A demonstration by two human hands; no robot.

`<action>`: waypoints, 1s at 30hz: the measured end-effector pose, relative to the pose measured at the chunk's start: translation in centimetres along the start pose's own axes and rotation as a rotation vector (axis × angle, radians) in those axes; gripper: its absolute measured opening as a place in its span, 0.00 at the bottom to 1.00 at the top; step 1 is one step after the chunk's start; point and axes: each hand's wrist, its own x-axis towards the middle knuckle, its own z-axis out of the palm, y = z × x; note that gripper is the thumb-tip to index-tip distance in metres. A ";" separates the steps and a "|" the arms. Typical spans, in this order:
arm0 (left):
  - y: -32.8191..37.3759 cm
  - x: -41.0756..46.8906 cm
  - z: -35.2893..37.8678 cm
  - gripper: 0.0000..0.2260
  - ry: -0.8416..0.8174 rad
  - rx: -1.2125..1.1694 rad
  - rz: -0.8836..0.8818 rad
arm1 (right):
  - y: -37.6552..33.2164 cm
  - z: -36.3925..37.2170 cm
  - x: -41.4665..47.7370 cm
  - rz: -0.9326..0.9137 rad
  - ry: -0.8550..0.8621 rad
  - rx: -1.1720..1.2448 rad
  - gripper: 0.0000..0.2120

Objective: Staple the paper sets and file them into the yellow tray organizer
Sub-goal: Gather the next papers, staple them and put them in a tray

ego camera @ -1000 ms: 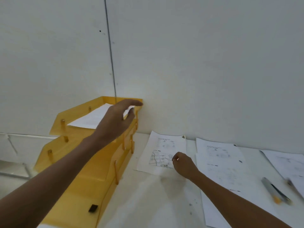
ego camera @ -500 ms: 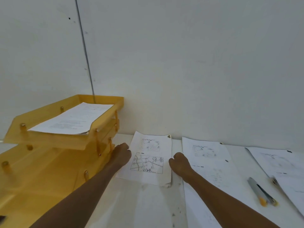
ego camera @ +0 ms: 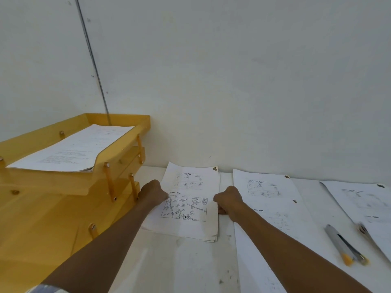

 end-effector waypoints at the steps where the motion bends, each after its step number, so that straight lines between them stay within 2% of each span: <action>1: 0.0 0.1 -0.1 0.15 -0.005 -0.012 -0.011 | -0.1 -0.1 0.2 0.017 -0.015 0.021 0.09; 5: -0.1 0.4 0.1 0.20 -0.017 0.000 -0.017 | -0.3 0.1 0.5 0.038 -0.048 0.032 0.11; 8: -0.1 0.4 0.1 0.20 -0.018 0.017 -0.012 | -0.5 1.1 0.2 -0.031 0.008 -0.091 0.08; 13: 0.0 0.5 -0.2 0.22 -0.024 0.035 -0.002 | -0.2 1.7 0.1 -0.102 0.108 -0.224 0.10; 17: 0.2 0.6 -0.3 0.22 -0.045 0.063 0.008 | -0.6 1.6 -0.1 -0.089 0.111 -0.336 0.14; 23: 0.8 0.6 -0.3 0.21 -0.047 0.155 -0.008 | -0.1 1.1 0.0 -0.134 0.104 -0.332 0.14; 25: 0.9 0.5 0.0 0.18 -0.037 0.097 0.012 | 0.1 1.0 0.1 -0.126 0.102 -0.318 0.14; 28: 0.8 0.2 0.6 0.10 -0.035 -0.191 0.047 | 0.2 0.9 0.5 -0.084 0.079 -0.257 0.14; 30: 0.7 -0.2 0.5 0.10 -0.032 -0.341 0.055 | 0.1 0.8 0.4 -0.072 0.065 -0.207 0.15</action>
